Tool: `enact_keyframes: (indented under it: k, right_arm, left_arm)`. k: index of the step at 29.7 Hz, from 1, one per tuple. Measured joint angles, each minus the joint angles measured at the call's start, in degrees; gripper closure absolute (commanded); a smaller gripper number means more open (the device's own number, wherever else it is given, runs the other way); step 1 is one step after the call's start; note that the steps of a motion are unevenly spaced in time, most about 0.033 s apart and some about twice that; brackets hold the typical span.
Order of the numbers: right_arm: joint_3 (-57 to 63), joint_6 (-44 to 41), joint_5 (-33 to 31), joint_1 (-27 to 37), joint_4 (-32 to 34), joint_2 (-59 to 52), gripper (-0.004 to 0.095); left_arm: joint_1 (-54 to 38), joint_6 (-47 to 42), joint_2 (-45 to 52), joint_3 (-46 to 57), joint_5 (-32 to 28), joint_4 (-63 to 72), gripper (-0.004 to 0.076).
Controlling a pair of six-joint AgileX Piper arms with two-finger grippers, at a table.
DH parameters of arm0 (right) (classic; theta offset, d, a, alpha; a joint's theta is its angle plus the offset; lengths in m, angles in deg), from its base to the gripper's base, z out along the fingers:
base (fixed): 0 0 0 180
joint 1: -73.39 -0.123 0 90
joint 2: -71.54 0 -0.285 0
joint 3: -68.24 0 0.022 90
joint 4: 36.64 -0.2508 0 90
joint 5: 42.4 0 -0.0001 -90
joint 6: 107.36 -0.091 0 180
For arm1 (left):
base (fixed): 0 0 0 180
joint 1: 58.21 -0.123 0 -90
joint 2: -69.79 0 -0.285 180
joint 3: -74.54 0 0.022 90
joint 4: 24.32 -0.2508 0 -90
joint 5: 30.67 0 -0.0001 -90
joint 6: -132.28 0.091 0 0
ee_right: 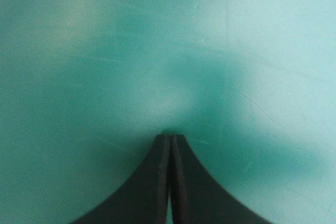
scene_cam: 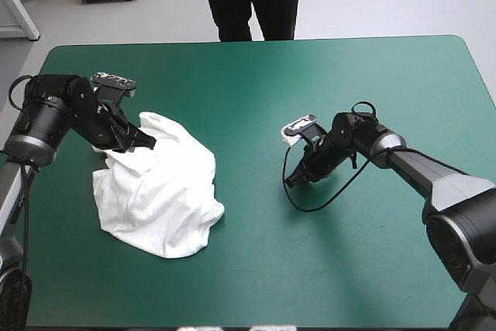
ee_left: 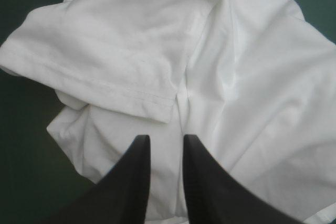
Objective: Fold the cloth
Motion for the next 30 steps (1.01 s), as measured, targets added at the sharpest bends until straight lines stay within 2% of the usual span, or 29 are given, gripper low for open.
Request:
enact_keyframes:
  k: [30]
  right_arm:
    - [-0.88, 0.00, -1.21, 0.00, 0.52, 0.19, 0.0925]
  left_arm:
    - [0.00, 0.00, 0.00, 0.00, 0.00, 0.00, 0.0556]
